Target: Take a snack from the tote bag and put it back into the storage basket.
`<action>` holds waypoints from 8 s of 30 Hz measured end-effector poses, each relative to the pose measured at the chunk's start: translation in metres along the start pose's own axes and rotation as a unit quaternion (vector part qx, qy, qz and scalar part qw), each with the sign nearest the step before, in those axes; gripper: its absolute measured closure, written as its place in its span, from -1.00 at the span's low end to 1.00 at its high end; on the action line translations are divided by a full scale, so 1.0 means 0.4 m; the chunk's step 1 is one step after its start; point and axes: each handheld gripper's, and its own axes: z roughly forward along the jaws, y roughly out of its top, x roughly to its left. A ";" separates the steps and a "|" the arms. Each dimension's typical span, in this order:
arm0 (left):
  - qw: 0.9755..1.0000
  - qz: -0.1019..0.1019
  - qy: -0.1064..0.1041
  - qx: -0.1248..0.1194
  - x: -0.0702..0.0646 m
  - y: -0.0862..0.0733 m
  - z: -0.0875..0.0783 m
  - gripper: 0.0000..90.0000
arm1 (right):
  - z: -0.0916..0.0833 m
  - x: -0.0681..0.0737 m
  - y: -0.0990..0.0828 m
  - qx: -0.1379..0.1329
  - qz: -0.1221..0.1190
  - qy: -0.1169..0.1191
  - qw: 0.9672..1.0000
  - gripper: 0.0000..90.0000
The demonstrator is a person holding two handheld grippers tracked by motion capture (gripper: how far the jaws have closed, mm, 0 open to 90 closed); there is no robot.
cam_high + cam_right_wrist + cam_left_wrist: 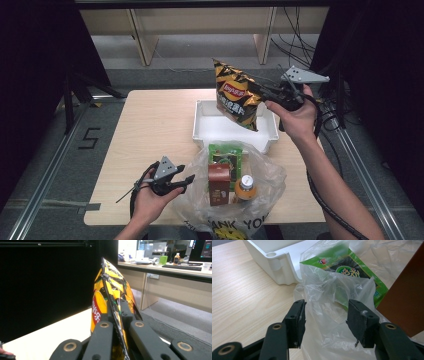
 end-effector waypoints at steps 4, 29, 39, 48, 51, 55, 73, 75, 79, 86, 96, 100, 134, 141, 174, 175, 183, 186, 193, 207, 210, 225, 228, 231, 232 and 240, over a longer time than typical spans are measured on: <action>1.000 0.011 0.001 -0.003 0.000 0.001 -0.001 0.06 | 0.016 -0.011 0.001 0.000 -0.002 -0.003 1.000 1.00; 1.000 0.000 0.004 -0.001 -0.001 -0.011 -0.004 0.06 | 0.130 -0.076 -0.059 0.043 0.028 -0.009 0.999 1.00; 1.000 -0.002 0.001 0.000 -0.001 -0.013 -0.003 0.06 | 0.175 -0.093 -0.095 0.067 0.031 -0.005 0.997 1.00; 1.000 0.008 0.005 0.001 0.000 -0.015 -0.002 0.06 | 0.210 -0.112 -0.133 0.091 0.046 -0.008 0.995 1.00; 1.000 0.015 0.002 0.009 0.003 -0.016 -0.003 0.06 | 0.218 -0.116 -0.143 0.093 0.036 -0.011 0.995 1.00; 1.000 0.007 0.002 0.000 -0.004 -0.016 -0.001 0.06 | 0.230 -0.119 -0.150 0.100 0.048 -0.006 0.994 0.99; 1.000 -0.002 0.007 0.005 -0.001 -0.023 0.000 0.06 | 0.253 -0.149 -0.148 0.136 -0.011 -0.057 0.989 0.36; 1.000 0.001 0.002 0.005 0.002 -0.023 0.003 0.06 | 0.252 -0.146 -0.147 0.141 -0.003 -0.070 0.988 0.17; 1.000 -0.004 0.000 0.011 0.001 -0.024 0.007 0.06 | 0.239 -0.145 -0.132 0.144 -0.007 -0.107 0.984 -0.07; 1.000 0.000 0.007 0.005 0.004 -0.017 0.000 0.06 | 0.185 -0.128 -0.097 0.134 -0.006 -0.147 0.980 -0.21; 1.000 0.000 0.007 0.000 0.003 -0.016 -0.008 0.06 | 0.098 -0.076 -0.141 0.138 0.021 -0.144 0.980 -0.10; 1.000 -0.003 0.013 0.000 0.002 -0.014 -0.009 0.06 | 0.079 -0.049 -0.177 0.174 0.038 -0.113 0.978 0.01; 1.000 0.003 0.009 -0.002 0.008 -0.017 -0.012 0.06 | 0.244 -0.089 -0.356 0.346 0.071 -0.022 0.935 1.00; 1.000 0.006 0.012 0.002 0.007 -0.018 -0.015 0.06 | 0.255 -0.100 -0.364 0.372 0.063 -0.027 0.926 1.00; 1.000 0.012 0.005 0.013 0.005 -0.026 -0.010 0.06 | 0.274 -0.140 -0.370 0.417 0.016 -0.074 0.906 1.00; 1.000 0.007 0.002 0.006 0.003 -0.027 -0.007 0.06 | 0.276 -0.145 -0.373 0.408 0.010 -0.074 0.910 1.00; 1.000 -0.003 0.000 0.007 0.000 -0.028 -0.006 0.06 | 0.278 -0.170 -0.362 0.401 0.020 -0.109 0.909 1.00; 1.000 -0.003 0.000 0.007 0.000 -0.029 -0.006 0.06 | 0.278 -0.182 -0.360 0.404 0.018 -0.113 0.907 1.00; 1.000 0.016 -0.002 0.013 0.003 -0.026 -0.006 0.06 | 0.275 -0.201 -0.357 0.401 0.024 -0.123 0.907 1.00; 1.000 0.005 0.002 0.006 -0.002 -0.024 -0.006 0.05 | 0.279 -0.150 -0.348 0.386 0.038 -0.078 0.918 1.00; 1.000 0.006 -0.001 0.007 -0.001 -0.024 -0.005 0.05 | 0.291 -0.155 -0.345 0.387 0.024 -0.081 0.918 1.00; 1.000 -0.005 -0.001 0.004 0.000 -0.024 -0.007 0.05 | 0.290 -0.161 -0.329 0.381 0.026 -0.095 0.919 0.91; 1.000 0.001 0.001 0.004 0.003 -0.023 -0.007 0.05 | 0.254 -0.142 -0.293 0.366 0.022 -0.087 0.926 0.83; 1.000 0.006 0.003 0.003 0.005 -0.021 -0.010 0.05 | 0.214 -0.114 -0.253 0.351 0.024 -0.072 0.933 0.77; 1.000 0.004 0.005 -0.001 0.004 -0.021 -0.011 0.05 | 0.197 -0.102 -0.240 0.336 0.019 -0.064 0.940 0.75; 1.000 0.001 0.009 0.003 0.008 -0.019 -0.017 0.06 | 0.117 -0.028 -0.187 0.315 0.034 0.007 0.948 0.68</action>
